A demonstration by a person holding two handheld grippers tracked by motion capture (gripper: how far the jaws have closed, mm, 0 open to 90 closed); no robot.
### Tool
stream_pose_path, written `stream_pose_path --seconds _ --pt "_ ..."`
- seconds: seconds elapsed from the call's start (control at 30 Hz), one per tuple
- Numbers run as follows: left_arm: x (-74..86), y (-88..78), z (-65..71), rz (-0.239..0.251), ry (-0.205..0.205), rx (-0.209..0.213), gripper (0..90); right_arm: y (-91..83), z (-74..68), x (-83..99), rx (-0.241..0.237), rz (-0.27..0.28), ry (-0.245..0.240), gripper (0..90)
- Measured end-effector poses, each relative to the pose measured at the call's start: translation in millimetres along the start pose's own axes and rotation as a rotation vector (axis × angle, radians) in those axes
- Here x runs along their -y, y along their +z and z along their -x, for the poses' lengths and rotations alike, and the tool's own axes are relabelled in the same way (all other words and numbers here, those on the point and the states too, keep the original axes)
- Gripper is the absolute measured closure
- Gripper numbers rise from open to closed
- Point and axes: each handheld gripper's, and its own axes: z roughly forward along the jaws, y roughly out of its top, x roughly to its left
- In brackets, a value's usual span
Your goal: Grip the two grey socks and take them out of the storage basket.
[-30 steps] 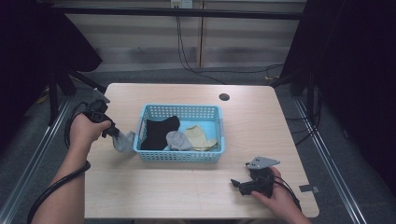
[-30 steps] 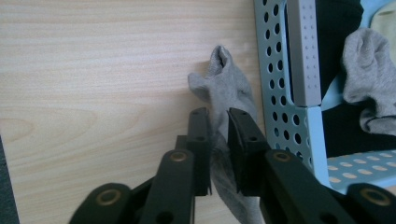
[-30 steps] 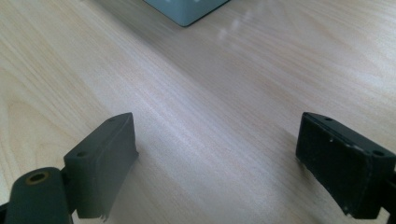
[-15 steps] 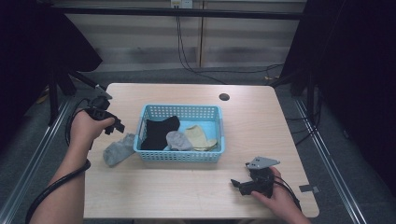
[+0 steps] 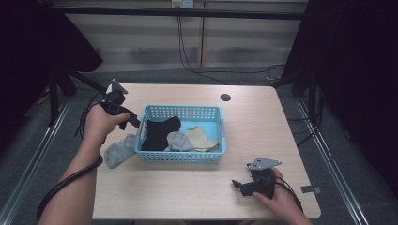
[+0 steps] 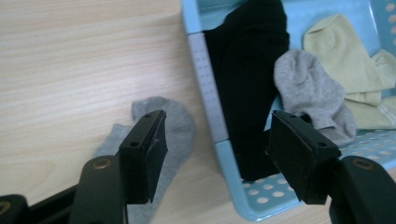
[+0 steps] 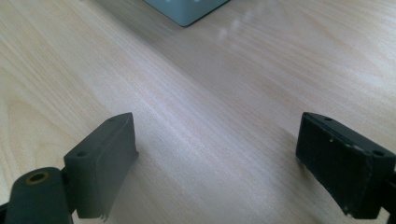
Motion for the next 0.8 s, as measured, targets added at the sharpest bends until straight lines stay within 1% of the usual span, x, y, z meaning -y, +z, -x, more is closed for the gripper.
stream_pose_path --seconds 0.07,0.27,0.3,0.37,0.5,0.53,0.63,0.7,0.73,0.8 --pt "-2.6 2.4 6.7 0.002 0.019 0.008 36.4 0.0 0.0 0.0 0.000 0.000 0.000 11.7" --pt "-9.2 13.8 27.8 -0.011 0.076 0.033 35.0 0.0 0.0 0.0 0.000 0.000 0.000 11.7" --pt "-9.8 16.3 31.4 -0.004 0.080 0.037 34.8 0.0 0.0 0.0 0.000 0.000 0.000 11.7" --pt "-11.6 19.6 37.0 -0.016 0.096 0.049 34.8 0.0 0.0 0.0 0.000 0.000 0.000 11.7" --pt "-12.9 27.4 48.4 -0.017 0.118 0.063 34.8 0.0 0.0 0.0 0.000 0.000 0.000 11.6" --pt "-13.1 29.3 50.6 -0.025 0.132 0.063 34.8 0.0 0.0 0.0 0.000 0.000 0.000 11.7" --pt "-12.5 36.5 58.1 -0.034 0.143 0.076 34.8 0.0 0.0 0.0 0.000 0.000 0.000 11.7" --pt "-12.2 41.2 61.6 -0.047 0.158 0.080 34.9 0.0 0.0 0.0 0.000 0.000 0.000 11.7" --pt "-11.6 44.2 63.9 -0.051 0.154 0.087 35.1 0.0 0.0 0.0 0.000 0.000 0.000 11.7" --pt "-10.5 50.5 67.0 -0.063 0.163 0.095 35.5 0.0 0.0 0.0 0.000 0.000 0.000 11.6"
